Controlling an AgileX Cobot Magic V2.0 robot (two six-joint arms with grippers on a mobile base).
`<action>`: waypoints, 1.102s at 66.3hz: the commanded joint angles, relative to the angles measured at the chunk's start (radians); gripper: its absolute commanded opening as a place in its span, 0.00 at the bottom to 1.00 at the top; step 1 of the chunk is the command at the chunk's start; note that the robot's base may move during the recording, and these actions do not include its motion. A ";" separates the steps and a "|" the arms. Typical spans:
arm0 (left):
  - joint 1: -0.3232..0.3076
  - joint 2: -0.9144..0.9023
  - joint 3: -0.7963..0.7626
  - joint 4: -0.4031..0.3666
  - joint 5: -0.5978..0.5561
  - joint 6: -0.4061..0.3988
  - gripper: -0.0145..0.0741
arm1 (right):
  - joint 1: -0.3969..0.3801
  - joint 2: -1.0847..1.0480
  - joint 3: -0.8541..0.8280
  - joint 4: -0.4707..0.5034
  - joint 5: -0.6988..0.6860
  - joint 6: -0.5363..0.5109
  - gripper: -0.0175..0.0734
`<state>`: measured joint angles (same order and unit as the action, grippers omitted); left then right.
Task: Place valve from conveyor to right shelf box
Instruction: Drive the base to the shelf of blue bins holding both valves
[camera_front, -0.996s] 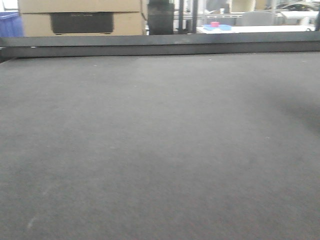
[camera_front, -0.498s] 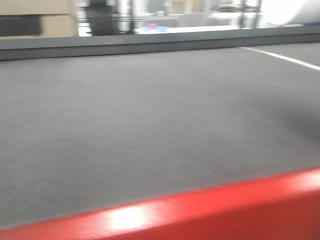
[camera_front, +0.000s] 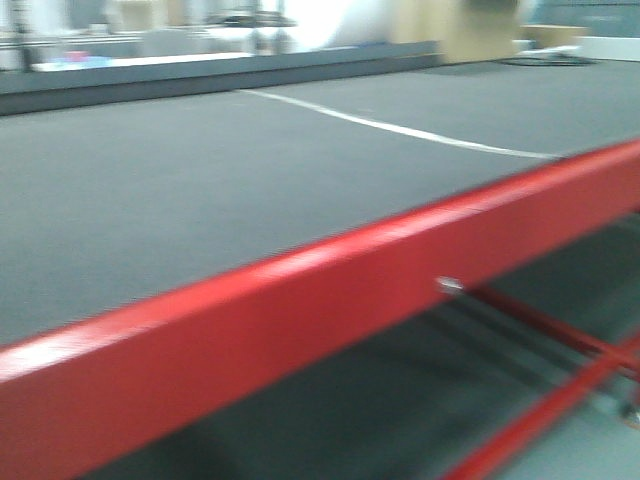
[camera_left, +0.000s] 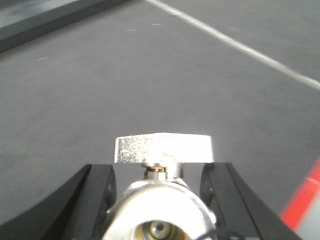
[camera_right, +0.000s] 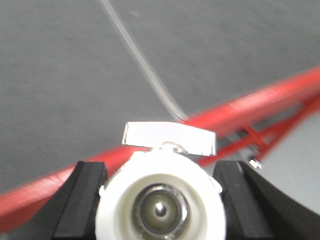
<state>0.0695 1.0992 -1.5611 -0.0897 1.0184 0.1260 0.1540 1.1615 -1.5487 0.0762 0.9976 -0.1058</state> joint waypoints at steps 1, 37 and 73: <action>-0.007 -0.011 -0.009 -0.011 -0.051 -0.007 0.04 | 0.001 -0.015 -0.017 -0.009 -0.070 0.000 0.02; -0.007 -0.011 -0.009 -0.011 -0.051 -0.007 0.04 | 0.001 -0.015 -0.017 -0.009 -0.070 0.000 0.02; -0.007 -0.011 -0.009 -0.011 -0.051 -0.007 0.04 | 0.001 -0.015 -0.017 -0.009 -0.070 0.000 0.02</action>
<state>0.0695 1.0992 -1.5611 -0.0897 1.0184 0.1260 0.1540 1.1615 -1.5487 0.0743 0.9976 -0.1058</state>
